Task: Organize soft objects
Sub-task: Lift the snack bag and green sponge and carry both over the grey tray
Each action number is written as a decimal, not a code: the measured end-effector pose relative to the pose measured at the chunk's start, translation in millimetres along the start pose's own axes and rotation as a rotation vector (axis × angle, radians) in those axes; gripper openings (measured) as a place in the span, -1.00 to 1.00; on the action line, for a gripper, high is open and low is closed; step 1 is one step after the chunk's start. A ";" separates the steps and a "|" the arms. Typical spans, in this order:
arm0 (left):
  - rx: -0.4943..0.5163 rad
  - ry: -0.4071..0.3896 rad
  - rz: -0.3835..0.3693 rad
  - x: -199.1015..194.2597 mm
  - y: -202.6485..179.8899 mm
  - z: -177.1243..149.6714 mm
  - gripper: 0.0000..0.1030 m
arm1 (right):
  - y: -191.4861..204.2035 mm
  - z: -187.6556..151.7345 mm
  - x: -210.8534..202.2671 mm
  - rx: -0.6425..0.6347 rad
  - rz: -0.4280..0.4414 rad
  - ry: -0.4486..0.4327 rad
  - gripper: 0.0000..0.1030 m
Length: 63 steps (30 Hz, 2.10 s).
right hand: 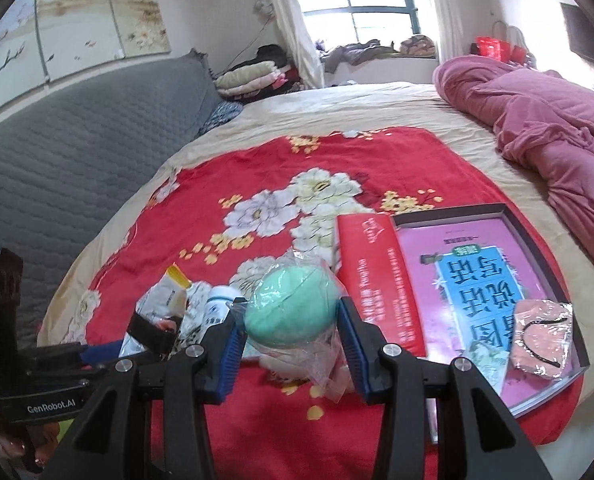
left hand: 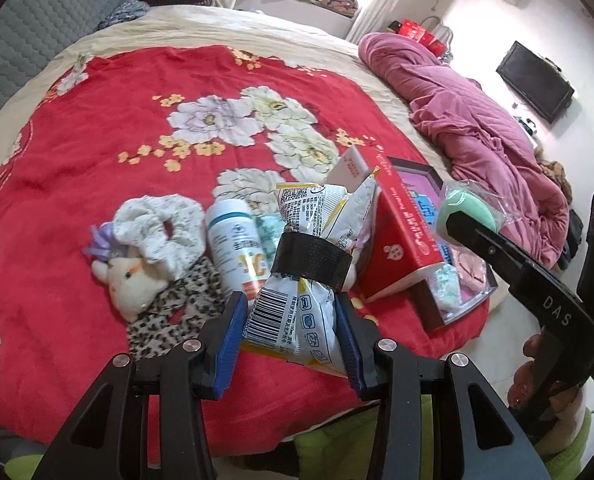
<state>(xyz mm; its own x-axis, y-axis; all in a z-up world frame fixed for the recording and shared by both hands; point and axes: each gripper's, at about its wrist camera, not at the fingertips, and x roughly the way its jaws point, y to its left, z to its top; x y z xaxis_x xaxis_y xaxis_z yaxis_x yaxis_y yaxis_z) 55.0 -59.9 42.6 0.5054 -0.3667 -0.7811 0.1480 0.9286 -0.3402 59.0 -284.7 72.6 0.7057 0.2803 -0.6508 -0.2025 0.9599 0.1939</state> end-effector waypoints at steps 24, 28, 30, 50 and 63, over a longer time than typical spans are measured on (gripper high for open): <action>0.191 0.004 -0.106 31.3 -113.3 28.9 -0.11 | -122.6 6.4 -40.0 0.204 -0.146 -0.094 -0.12; 0.222 0.022 -0.126 45.6 -140.6 30.3 -0.11 | -146.5 2.5 -47.4 0.238 -0.185 -0.098 -0.12; 0.238 0.032 -0.129 52.7 -151.0 30.3 -0.11 | -158.1 -1.6 -50.2 0.256 -0.205 -0.098 -0.12; 0.356 0.117 -0.037 130.2 -226.6 41.9 -0.11 | -204.2 -21.2 -40.5 0.285 -0.285 -0.041 -0.12; 0.396 0.158 0.023 167.7 -244.7 46.8 -0.11 | -209.2 -41.7 -23.2 0.272 -0.286 0.054 -0.12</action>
<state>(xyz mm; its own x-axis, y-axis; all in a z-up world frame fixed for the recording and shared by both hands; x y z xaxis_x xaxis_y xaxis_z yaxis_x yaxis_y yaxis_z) 143.3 -346.0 19.4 0.3803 -0.3213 -0.8673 0.4685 0.8754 -0.1188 56.8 -491.8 16.5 0.6695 0.0085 -0.7428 0.1897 0.9648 0.1821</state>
